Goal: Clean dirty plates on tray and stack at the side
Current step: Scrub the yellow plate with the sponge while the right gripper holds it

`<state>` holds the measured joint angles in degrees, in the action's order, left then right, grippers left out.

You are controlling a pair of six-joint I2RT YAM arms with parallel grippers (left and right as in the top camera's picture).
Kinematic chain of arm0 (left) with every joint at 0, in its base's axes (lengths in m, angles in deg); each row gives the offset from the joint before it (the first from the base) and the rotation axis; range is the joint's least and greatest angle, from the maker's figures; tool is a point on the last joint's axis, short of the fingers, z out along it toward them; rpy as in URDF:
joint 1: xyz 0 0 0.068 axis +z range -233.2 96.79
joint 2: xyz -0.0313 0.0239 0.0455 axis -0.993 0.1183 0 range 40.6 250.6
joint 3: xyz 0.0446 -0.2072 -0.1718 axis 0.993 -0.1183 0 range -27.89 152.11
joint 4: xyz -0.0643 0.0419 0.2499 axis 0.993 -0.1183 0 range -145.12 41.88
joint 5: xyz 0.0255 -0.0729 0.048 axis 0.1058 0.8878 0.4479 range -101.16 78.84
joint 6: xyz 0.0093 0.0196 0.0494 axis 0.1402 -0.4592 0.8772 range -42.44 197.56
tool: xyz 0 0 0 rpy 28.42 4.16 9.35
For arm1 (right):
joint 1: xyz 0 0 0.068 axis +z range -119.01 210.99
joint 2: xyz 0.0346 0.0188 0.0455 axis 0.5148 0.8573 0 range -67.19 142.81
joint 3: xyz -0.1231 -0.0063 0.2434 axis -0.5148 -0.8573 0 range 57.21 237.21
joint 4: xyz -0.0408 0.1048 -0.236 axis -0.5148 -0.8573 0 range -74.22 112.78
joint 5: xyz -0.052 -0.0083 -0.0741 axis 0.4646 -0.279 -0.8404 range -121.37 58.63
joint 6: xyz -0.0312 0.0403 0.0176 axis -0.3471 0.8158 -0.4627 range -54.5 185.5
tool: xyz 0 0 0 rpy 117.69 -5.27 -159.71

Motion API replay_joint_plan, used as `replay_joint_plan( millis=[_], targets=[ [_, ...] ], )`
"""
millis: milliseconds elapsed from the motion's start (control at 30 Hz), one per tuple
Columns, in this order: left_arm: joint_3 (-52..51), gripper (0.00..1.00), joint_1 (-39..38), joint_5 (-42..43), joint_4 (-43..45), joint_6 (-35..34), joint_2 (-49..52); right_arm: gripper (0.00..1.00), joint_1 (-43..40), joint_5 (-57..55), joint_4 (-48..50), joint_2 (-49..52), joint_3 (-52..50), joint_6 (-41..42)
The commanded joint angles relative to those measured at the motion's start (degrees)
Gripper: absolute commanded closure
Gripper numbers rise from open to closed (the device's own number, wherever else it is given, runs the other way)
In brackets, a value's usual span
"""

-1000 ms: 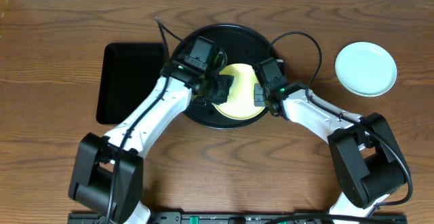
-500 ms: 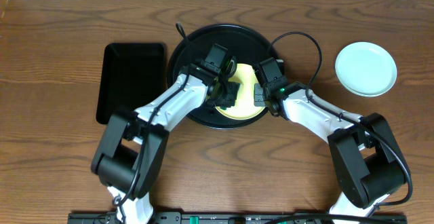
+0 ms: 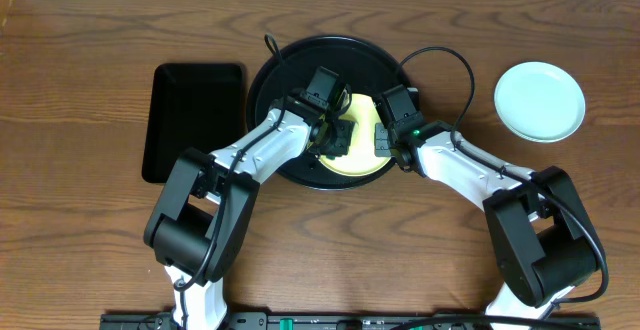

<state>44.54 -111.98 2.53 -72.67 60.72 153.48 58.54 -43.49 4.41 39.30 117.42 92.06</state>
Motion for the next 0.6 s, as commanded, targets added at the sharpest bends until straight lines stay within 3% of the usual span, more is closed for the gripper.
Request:
replay_joint_plan(
  millis=[0,567],
  targets=[
    [-0.37,0.92,0.20,-4.61,0.52,1.33,2.71,0.99,0.26,0.81,-0.44,0.50,-0.85,-0.50],
    [-0.76,0.92,0.17,-10.84,0.70,1.79,2.89,0.99,0.26,0.81,-0.35,0.50,-0.85,-0.50]
  ],
)
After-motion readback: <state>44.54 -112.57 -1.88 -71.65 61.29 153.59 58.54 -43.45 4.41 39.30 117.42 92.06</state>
